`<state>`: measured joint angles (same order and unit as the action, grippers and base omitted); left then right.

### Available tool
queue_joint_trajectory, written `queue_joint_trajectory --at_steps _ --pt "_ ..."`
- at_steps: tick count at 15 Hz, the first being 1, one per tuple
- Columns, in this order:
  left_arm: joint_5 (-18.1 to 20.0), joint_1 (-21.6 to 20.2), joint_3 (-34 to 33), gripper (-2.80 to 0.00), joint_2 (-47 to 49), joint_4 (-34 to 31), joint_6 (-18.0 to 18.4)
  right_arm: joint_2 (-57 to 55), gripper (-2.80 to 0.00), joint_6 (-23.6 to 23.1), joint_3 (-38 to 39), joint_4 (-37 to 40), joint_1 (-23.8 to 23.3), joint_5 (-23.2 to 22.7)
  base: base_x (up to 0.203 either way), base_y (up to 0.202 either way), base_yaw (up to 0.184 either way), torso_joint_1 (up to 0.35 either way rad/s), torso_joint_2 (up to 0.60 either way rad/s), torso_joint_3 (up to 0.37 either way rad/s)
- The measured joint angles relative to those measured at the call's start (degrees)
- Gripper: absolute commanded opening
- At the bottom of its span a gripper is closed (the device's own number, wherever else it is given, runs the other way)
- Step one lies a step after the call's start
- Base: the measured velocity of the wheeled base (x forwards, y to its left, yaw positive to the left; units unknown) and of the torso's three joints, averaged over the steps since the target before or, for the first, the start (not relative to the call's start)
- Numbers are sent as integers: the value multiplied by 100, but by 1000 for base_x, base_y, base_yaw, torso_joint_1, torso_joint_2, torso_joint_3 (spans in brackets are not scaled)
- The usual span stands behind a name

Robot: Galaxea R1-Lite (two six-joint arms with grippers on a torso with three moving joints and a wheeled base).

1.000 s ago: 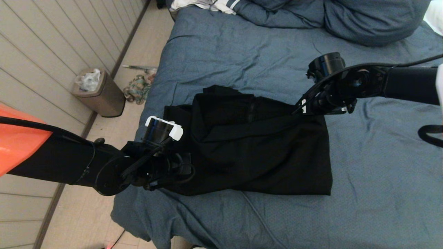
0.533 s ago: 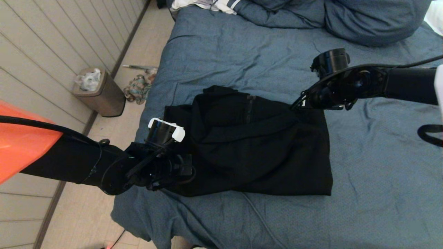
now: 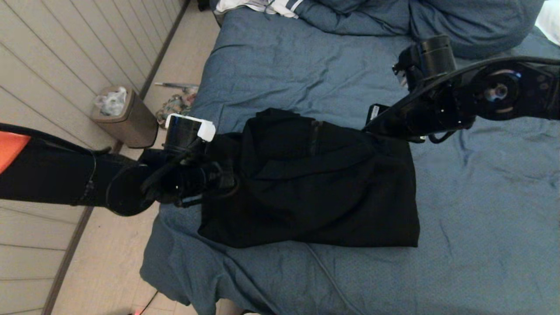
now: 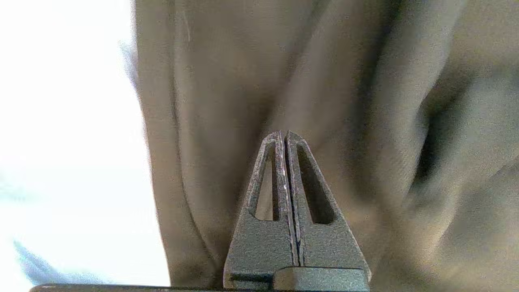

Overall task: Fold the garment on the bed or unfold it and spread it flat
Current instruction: Fold the black sweatshirt

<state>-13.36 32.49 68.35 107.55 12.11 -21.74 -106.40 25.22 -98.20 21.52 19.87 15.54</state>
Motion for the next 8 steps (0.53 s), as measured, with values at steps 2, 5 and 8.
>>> queue_joint_trajectory --at_steps 2,5,8 --pt "10 12 845 -280 102 -503 104 340 -280 293 877 -168 -31 -410 0 0 0 0 0 0" --pt "35 210 1900 -280 599 -1038 250 794 -280 445 2230 -845 -145 -913 0 0 0 0 0 0" --pt "37 594 2459 -280 1086 -1158 404 1098 -280 485 3335 -1865 -111 -1034 0 0 0 0 0 0"
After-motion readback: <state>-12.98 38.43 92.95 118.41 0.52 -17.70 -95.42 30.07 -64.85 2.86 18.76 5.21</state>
